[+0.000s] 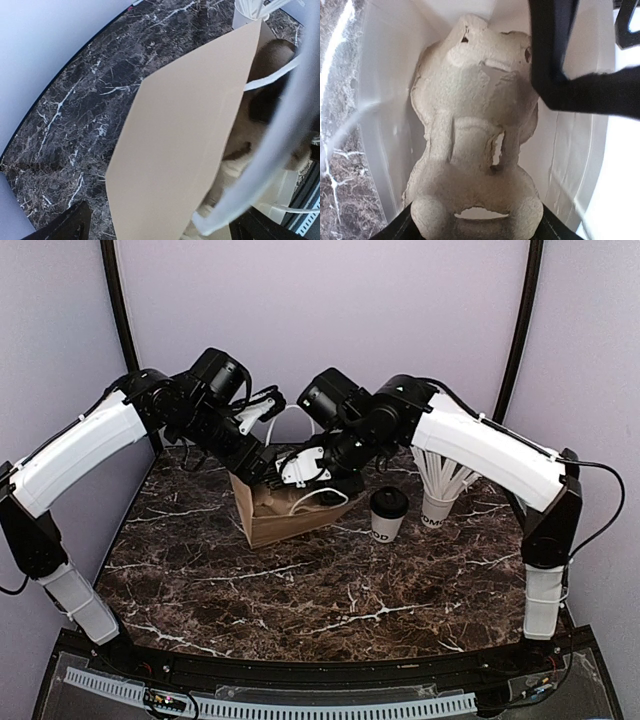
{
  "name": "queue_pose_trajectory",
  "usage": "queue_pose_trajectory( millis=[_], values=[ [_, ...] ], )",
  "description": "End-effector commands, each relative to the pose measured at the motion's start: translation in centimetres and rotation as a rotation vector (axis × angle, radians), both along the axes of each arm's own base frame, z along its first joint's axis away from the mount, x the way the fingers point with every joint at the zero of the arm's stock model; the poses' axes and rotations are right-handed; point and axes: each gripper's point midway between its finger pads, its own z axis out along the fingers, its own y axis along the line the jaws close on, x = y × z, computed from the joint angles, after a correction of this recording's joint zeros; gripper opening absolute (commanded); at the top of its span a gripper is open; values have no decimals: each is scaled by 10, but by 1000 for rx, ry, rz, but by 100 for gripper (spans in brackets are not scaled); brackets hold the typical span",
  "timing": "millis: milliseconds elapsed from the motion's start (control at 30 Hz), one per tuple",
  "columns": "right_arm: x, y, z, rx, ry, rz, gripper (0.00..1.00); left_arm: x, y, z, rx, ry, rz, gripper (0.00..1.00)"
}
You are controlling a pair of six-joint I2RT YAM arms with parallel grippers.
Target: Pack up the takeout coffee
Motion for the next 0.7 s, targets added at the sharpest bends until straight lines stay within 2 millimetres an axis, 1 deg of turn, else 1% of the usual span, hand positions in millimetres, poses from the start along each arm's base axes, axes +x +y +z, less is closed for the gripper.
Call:
queue_pose_trajectory(
  millis=[0,67,167,233,300,367,467,567,633,667],
  values=[
    [-26,3,37,125,57,61,65,18,13,48,-71,-172,86,99],
    [-36,4,47,157,92,94,66,20,16,50,-72,-187,94,99],
    [-49,7,61,201,138,131,66,26,21,46,-57,-192,113,99],
    [-53,8,74,234,138,141,66,33,27,44,-48,-198,134,99],
    [-51,8,88,267,113,137,66,40,33,45,-47,-212,153,99],
    [-40,9,94,283,56,106,66,48,38,47,-50,-229,172,99],
    [-12,10,97,294,-58,20,67,58,47,57,-66,-273,213,99],
    [12,11,92,284,-147,-44,68,62,55,76,-86,-345,241,99],
    [22,13,91,283,-189,-61,69,63,59,83,-100,-380,243,99],
    [26,14,90,277,-215,-68,69,63,60,83,-97,-387,237,99]
  ],
)
